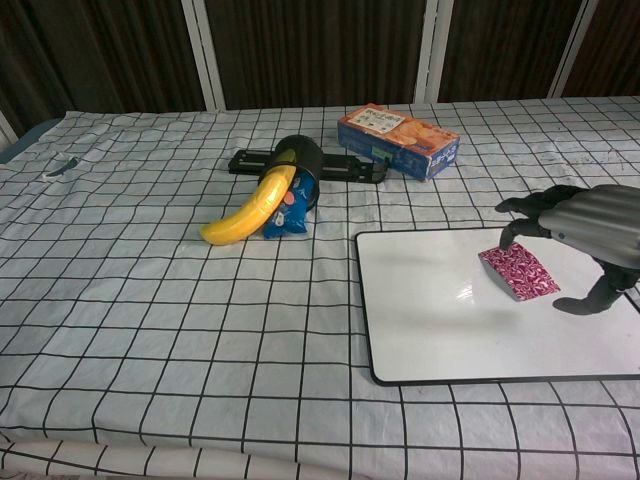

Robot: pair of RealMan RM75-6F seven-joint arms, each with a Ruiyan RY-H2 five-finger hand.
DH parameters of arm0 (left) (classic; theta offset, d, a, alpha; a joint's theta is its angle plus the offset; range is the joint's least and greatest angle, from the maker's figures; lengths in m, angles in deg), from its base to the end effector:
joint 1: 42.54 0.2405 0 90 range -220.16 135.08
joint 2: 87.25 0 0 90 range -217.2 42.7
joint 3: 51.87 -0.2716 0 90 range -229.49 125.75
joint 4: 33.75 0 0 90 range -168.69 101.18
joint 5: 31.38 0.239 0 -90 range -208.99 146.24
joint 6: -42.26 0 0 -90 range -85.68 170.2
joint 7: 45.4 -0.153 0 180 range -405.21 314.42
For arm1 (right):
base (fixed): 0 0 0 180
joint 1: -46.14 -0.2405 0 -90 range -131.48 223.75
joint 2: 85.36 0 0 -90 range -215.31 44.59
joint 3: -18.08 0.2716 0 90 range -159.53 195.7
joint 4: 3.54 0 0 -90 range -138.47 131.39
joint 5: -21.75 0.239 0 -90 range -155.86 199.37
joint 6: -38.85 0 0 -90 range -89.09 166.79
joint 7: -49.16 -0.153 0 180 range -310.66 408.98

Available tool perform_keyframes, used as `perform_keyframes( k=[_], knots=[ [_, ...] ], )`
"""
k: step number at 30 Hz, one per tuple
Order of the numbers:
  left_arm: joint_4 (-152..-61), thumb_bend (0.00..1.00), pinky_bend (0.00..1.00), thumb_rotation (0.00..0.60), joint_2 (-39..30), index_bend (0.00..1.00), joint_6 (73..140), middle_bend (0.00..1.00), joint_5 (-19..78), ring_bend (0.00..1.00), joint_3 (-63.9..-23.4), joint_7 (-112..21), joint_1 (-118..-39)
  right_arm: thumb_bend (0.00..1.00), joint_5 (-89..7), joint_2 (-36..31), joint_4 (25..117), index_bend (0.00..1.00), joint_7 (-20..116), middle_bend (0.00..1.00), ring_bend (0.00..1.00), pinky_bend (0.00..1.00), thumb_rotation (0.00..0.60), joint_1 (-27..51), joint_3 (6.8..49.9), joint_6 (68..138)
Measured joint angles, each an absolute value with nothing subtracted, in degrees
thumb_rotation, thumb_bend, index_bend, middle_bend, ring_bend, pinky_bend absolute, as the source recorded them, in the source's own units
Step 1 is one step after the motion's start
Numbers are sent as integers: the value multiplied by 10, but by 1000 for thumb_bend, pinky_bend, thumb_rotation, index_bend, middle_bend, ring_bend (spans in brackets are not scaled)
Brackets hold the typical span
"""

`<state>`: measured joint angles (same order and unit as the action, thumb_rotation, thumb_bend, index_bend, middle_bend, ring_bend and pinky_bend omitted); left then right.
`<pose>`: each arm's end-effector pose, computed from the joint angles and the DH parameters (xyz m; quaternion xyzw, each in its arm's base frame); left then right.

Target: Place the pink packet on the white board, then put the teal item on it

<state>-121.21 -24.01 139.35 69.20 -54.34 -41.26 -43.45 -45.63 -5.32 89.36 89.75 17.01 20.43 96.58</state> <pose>-0.3265 0.1448 0.1516 -0.6378 -0.3206 -0.4422 0.5430 -0.2459 -0.2888 -0.0196 0.8037 -0.2882 0.2064 0.4780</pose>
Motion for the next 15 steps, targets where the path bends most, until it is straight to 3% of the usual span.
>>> perform_keyframes(
  k=[8, 15],
  knots=[
    [-1214, 370, 88, 600, -238, 0, 1393, 0, 691, 0, -543, -417, -434, 208, -438, -89, 861, 249, 834, 0, 0, 11, 600, 177, 217, 968],
    [-1218, 370, 88, 600, -237, 0, 1382, 0, 687, 0, -542, -426, -437, 208, -359, -88, 738, 298, 766, 0, 0, 11, 600, 163, 238, 885]
  ],
)
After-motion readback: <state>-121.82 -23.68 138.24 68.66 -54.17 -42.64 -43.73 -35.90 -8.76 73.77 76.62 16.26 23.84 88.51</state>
